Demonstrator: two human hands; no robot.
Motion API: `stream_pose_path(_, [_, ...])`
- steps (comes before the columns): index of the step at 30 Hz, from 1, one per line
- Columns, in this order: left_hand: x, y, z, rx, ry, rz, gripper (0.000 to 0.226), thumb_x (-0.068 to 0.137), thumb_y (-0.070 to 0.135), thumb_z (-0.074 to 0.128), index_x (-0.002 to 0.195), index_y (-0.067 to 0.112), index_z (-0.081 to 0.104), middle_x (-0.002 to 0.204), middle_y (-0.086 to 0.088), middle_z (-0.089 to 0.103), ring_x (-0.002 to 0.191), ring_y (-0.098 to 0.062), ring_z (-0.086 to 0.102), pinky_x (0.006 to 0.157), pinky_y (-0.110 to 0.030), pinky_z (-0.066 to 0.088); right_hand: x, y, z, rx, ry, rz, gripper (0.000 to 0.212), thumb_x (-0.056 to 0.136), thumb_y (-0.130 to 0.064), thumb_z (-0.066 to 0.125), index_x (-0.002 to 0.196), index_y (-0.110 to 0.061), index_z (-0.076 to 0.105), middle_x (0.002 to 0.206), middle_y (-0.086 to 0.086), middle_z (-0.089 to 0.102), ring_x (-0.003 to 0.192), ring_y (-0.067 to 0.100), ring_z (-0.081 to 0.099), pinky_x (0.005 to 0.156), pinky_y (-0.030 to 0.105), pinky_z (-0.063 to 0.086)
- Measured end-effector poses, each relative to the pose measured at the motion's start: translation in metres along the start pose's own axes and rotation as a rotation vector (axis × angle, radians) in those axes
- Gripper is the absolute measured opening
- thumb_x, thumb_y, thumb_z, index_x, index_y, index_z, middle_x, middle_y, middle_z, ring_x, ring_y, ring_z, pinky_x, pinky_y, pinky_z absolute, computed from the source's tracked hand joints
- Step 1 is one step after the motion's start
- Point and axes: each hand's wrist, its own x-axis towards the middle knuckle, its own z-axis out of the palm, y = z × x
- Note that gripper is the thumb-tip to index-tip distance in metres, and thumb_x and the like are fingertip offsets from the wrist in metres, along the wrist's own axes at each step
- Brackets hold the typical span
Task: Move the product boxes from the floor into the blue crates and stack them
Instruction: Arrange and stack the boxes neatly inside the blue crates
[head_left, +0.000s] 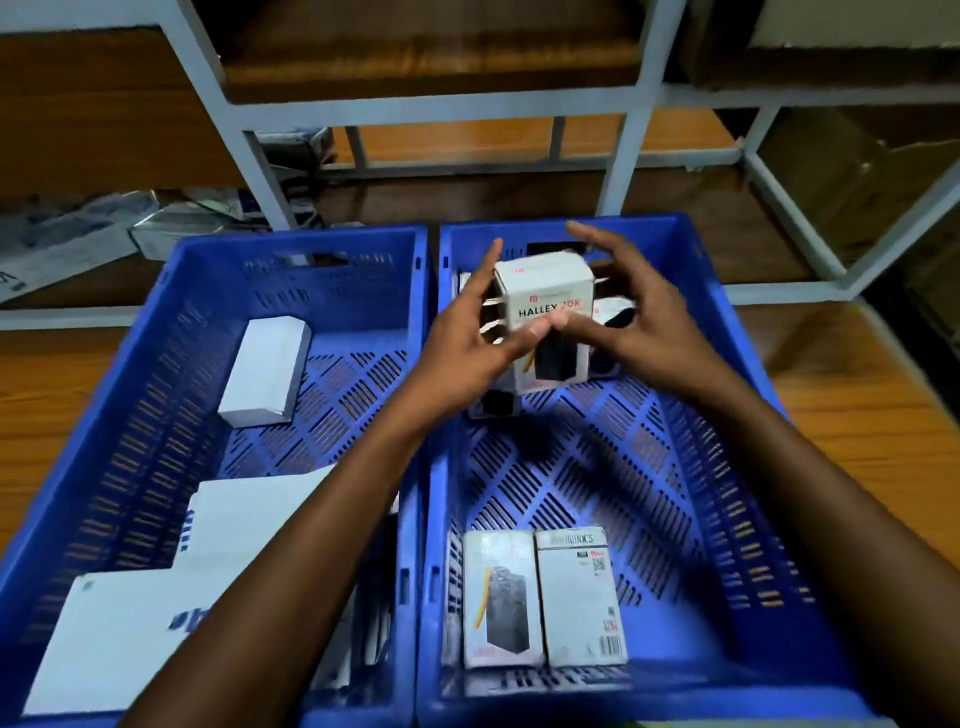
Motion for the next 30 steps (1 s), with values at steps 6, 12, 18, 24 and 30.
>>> stream_pose_path(6, [0.004,-0.002,0.026,0.366,0.201,0.117,0.074,0.081,0.02,0.082,0.148,0.021,0.051,0.13,-0.005,0.07,0.106,-0.017,0.072,0.094,-0.038,0.058,0.0,0.009,-0.015,-0.629,0.066,-0.212,0.058,0.083,-0.05,0.076,0.135,-0.03,0.059,0.119,0.0,0.064,0.109,0.025,0.062,0.086,0.044,0.054])
stream_pose_path(12, [0.002,-0.007,0.032,0.511,0.141,-0.006,0.055,0.084,0.01,0.072,0.138,0.019,0.063,0.13,-0.01,0.069,0.113,-0.025,0.07,0.1,-0.038,0.054,-0.001,0.039,0.012,-0.537,0.003,-0.026,0.054,0.077,-0.019,0.082,0.124,-0.015,0.055,0.121,0.007,0.059,0.104,0.033,0.062,0.084,0.046,0.053])
stream_pose_path(18, [0.0,-0.006,0.037,0.879,-0.314,-0.112,0.096,0.088,0.002,0.063,0.163,0.021,0.006,0.169,-0.017,0.005,0.153,-0.036,0.014,0.121,-0.043,0.023,-0.006,0.062,0.035,-0.571,0.051,-0.01,0.041,0.082,-0.004,0.073,0.118,-0.007,0.054,0.132,0.012,0.043,0.089,0.028,0.063,0.065,0.033,0.044])
stream_pose_path(24, [-0.007,-0.018,0.043,1.193,-0.51,-0.194,0.104,0.094,0.012,0.059,0.158,0.02,-0.022,0.165,-0.017,-0.025,0.153,-0.036,-0.023,0.124,-0.058,-0.004,-0.015,0.086,0.045,-0.689,0.018,-0.079,0.036,0.08,-0.005,0.073,0.111,-0.008,0.055,0.121,0.014,0.048,0.08,0.04,0.064,0.047,0.046,0.05])
stream_pose_path(30, [-0.008,-0.022,0.042,1.302,-0.609,-0.225,0.103,0.097,0.021,0.057,0.156,0.017,-0.027,0.161,-0.019,-0.034,0.151,-0.037,-0.028,0.123,-0.06,-0.005,-0.023,0.081,0.047,-0.841,-0.025,0.01,0.038,0.077,-0.017,0.076,0.112,-0.014,0.06,0.116,0.011,0.057,0.072,0.045,0.065,0.051,0.046,0.051])
